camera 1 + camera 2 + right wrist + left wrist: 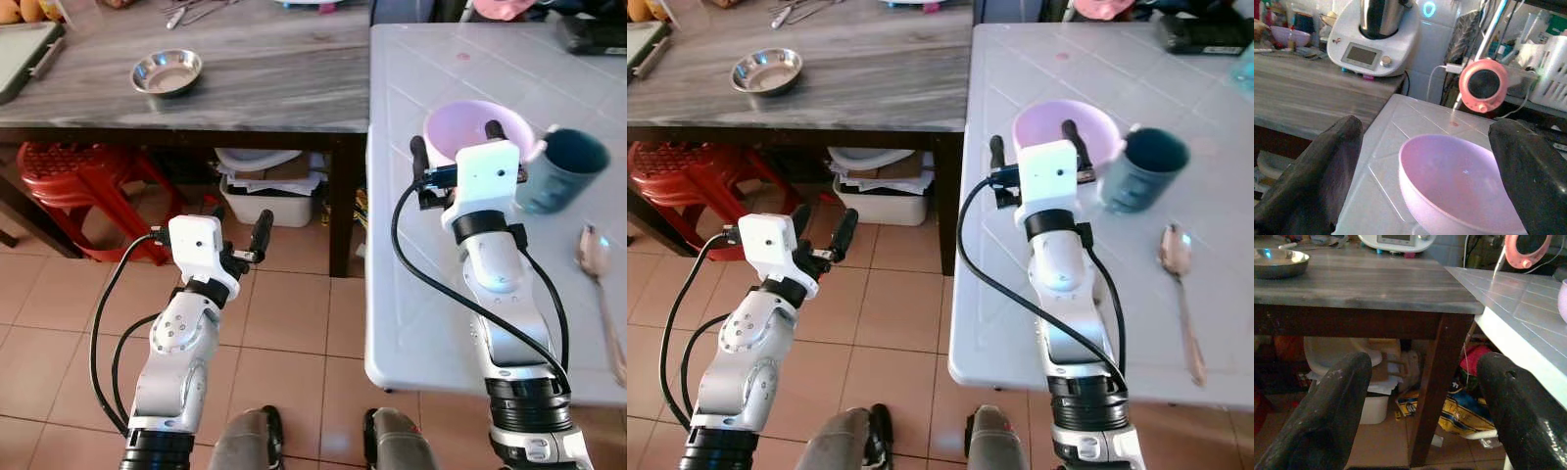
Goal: Setting the table
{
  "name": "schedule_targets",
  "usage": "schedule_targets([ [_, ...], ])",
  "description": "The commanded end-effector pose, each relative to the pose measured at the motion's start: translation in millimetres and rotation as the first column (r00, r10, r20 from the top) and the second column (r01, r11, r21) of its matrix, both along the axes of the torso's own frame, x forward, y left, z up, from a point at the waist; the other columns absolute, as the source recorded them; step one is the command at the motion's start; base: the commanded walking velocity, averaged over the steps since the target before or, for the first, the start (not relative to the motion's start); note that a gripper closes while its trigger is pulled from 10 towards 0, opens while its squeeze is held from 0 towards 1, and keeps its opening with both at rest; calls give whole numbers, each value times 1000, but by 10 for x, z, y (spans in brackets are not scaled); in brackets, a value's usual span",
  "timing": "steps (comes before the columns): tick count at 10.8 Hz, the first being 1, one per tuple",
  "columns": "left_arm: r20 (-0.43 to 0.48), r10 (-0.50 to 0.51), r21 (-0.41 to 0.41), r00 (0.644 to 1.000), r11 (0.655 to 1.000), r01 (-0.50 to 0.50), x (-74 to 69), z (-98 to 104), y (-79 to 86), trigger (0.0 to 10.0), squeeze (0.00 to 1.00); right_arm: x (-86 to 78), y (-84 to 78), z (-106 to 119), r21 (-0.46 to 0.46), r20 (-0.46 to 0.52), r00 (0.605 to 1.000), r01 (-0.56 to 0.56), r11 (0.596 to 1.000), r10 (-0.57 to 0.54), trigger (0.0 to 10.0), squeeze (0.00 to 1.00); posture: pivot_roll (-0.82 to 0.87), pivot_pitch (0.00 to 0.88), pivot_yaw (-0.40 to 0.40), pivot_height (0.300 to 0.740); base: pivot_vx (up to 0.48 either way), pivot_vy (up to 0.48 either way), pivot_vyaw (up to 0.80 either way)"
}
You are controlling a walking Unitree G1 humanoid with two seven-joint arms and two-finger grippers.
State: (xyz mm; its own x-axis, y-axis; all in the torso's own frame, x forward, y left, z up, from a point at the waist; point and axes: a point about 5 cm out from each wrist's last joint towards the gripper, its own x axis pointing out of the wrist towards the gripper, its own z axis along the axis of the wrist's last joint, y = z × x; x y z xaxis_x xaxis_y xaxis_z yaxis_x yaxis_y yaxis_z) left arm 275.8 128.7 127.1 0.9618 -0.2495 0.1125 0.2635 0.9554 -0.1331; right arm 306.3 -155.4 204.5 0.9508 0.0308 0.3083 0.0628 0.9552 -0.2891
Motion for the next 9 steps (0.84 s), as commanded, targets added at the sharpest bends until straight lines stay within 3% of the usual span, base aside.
schedule_targets([
  [1, -3, 11, 15, 1000, 1000, -11, -24, -6, 40, 10000, 0, 22, -24, -6, 4, -9, 1000, 19, 1000, -19, 10000, 0, -45, 198, 71, 740, 0, 0, 0],
  [2, -5, 10, 16, 1000, 1000, -10, -27, -7, 40, 10000, 0, 32, -46, -18, 9, -18, 999, 30, 1000, -29, 10000, 0, -45, 200, 71, 740, 0, 0, 0],
  [3, -8, 8, 18, 1000, 1000, -8, -38, -14, 42, 10000, 0, 46, -77, -33, 12, -30, 999, 34, 999, -34, 10000, 671, -43, 205, 72, 740, 0, 0, 0],
  [4, -9, 8, 18, 1000, 1000, -8, -42, -15, 43, 10000, 0, 59, -80, -33, 5, -36, 999, 24, 1000, -24, 10000, 1000, -41, 206, 72, 740, 0, 0, 0],
  [5, -13, 6, 22, 1000, 1000, -6, -52, -22, 47, 10000, 0, 134, -88, 10, -22, -39, 999, 11, 1000, -12, 10000, 1000, -39, 209, 73, 740, 0, 0, 0],
  [6, -14, 6, 23, 1000, 1000, -6, -54, -21, 49, 10000, 0, 192, -114, 26, -36, -54, 999, 2, 999, -4, 10000, 0, -37, 211, 73, 740, 0, 0, 0],
  [9, -24, 2, 34, 1000, 999, -1, -86, -39, 60, 10000, 0, 355, -243, 29, -126, -117, 991, 50, 991, -65, 10000, 0, -25, 219, 74, 740, 0, 0, 0],
])
